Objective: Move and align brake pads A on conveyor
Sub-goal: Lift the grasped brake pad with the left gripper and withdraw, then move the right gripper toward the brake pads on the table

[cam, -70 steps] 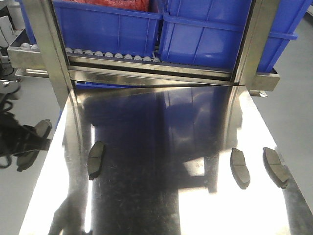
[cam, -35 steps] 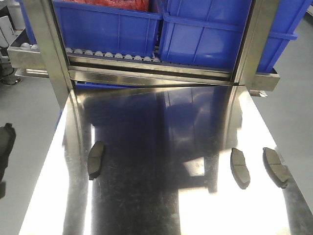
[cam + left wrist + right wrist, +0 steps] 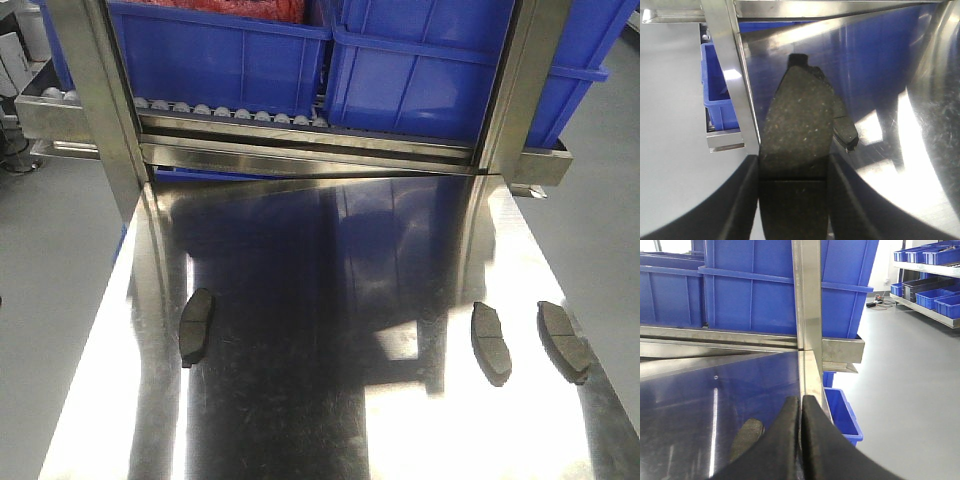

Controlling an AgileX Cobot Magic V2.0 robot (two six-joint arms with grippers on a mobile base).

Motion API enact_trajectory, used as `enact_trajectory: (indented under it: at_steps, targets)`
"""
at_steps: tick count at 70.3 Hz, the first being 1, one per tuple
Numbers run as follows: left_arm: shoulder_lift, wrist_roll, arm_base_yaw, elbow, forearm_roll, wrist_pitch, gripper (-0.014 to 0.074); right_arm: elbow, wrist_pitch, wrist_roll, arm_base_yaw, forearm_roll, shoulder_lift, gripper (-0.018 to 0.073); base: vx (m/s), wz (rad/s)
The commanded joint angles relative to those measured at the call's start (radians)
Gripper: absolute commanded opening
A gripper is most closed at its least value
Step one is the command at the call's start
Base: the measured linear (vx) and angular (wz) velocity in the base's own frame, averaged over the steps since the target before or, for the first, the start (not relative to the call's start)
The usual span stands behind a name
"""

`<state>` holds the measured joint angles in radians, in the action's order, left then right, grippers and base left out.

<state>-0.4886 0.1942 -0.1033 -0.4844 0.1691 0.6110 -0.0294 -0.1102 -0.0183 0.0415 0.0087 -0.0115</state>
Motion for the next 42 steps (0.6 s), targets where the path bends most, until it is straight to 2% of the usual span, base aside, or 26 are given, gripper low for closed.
enact_trajectory:
  at_steps: [1, 42]
  targets:
    - [0.000, -0.004, -0.009, -0.030, 0.019, -0.090, 0.0146, -0.017, 0.073, 0.010, -0.003, -0.009, -0.013, -0.0003, 0.00, 0.00]
    - [0.000, -0.003, -0.009, -0.030, 0.019, -0.090, 0.0146, -0.017, 0.073, 0.010, -0.003, -0.009, -0.013, -0.0003, 0.00, 0.00]
